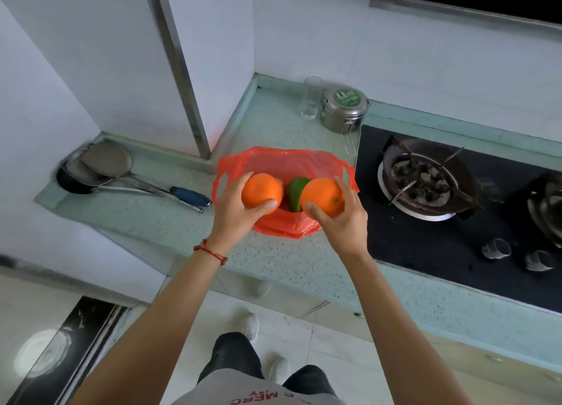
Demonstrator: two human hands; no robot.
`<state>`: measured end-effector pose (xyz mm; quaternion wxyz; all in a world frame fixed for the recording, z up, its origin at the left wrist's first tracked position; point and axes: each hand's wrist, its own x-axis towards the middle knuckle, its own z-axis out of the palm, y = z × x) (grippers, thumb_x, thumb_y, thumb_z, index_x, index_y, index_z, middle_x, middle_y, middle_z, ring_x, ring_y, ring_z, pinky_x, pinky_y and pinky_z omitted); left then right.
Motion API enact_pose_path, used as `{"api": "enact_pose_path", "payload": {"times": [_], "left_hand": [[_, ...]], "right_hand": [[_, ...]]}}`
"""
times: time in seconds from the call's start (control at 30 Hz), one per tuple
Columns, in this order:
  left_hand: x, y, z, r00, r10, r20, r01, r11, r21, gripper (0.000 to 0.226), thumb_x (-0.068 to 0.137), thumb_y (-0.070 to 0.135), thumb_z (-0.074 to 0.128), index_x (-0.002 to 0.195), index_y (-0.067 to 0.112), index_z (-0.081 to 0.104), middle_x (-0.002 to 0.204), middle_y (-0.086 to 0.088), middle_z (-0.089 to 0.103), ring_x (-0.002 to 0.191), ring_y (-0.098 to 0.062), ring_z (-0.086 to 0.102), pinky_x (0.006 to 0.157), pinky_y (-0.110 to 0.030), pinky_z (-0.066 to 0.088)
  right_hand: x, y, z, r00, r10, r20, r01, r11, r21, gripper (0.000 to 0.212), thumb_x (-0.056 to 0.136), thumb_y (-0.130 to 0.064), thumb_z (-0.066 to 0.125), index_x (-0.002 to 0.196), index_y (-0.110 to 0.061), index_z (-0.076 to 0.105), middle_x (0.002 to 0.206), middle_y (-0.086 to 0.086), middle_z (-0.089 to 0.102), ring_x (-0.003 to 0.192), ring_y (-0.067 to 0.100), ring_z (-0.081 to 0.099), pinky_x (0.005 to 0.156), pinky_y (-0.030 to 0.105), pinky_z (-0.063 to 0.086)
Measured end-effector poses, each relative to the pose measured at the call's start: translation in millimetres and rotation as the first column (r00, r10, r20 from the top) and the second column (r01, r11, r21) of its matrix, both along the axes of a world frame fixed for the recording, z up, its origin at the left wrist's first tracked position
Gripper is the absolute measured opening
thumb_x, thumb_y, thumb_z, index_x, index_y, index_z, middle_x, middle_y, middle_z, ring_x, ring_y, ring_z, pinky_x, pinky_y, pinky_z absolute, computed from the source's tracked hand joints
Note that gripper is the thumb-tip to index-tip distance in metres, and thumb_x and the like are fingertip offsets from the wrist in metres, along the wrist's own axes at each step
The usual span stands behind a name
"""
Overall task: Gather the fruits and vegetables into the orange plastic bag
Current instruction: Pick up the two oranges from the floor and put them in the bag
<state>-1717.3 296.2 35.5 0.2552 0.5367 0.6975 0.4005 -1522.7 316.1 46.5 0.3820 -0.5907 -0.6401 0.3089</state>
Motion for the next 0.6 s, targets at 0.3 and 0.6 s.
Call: {"api": "enact_pose_path", "payload": {"times": [0.3, 0.6], "left_hand": [[-18, 77, -6, 0.986, -0.158, -0.055, 0.149, 0.977, -0.153, 0.068, 0.072, 0.04, 0.072, 0.13, 0.015, 0.045, 0.133, -0.007, 0.053, 0.121, -0.021, 0.048, 0.089, -0.016, 0.031], [-21, 89, -30, 0.961, -0.272, 0.049, 0.276, 0.929, -0.249, 0.066, 0.07, 0.038, 0.075, 0.126, 0.014, 0.049, 0.129, -0.007, 0.056, 0.116, -0.019, 0.051, 0.089, -0.019, 0.034]], "right_hand": [[-30, 61, -11, 0.999, -0.028, 0.042, 0.031, 0.995, -0.092, 0.073, 0.072, -0.04, 0.074, 0.135, -0.021, 0.04, 0.133, 0.001, 0.049, 0.116, 0.013, 0.046, 0.094, 0.027, 0.04], [-34, 73, -31, 0.993, -0.078, 0.084, 0.091, 0.984, -0.156, 0.072, 0.073, -0.036, 0.074, 0.134, -0.019, 0.041, 0.132, 0.002, 0.05, 0.106, 0.004, 0.041, 0.086, 0.02, 0.035]]}}
